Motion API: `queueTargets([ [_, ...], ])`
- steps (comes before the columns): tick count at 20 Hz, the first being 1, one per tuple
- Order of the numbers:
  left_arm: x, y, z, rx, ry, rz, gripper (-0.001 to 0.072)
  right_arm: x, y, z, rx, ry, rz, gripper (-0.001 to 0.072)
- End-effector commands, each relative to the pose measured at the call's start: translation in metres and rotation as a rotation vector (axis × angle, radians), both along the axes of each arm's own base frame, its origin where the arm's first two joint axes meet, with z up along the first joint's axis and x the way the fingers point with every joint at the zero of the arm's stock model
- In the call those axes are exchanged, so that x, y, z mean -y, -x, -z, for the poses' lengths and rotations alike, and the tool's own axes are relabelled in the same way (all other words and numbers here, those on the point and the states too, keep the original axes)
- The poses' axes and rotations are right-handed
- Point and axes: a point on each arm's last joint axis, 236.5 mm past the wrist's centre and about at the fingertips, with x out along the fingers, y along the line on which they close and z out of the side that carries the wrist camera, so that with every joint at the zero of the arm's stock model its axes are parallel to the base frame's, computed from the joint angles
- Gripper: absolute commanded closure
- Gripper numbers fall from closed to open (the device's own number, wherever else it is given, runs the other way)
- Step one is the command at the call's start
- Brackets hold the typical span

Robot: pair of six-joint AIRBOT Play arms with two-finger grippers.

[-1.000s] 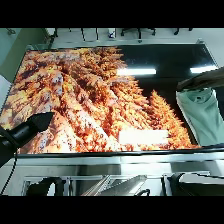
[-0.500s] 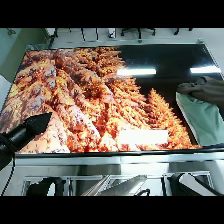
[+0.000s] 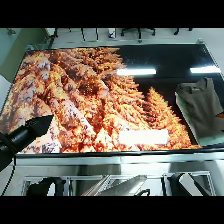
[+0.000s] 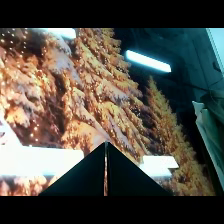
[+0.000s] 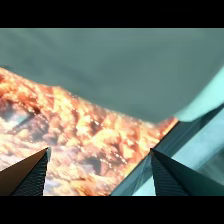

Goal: Fold the shirts.

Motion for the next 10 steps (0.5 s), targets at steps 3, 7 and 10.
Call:
queueTargets([
  [3, 0.001, 0.002, 0.002, -0.007, -0.005, 0.007, 0.0692, -0.004, -0.007, -0.023, 0.045, -0.005, 0.002, 0.0056],
  [7, 0.002, -0.006, 0.016, -0.066, -0.002, 0.013, 0.0692, -0.045, -0.072, -0.095, 0.422, -0.041, -0.164, 0.0692],
  [10, 0.002, -0.016, 0.033, -0.136, 0.001, 0.018, 0.0692, -0.101, -0.085, -0.121, 0.534, 0.015, -0.381, 0.0692],
])
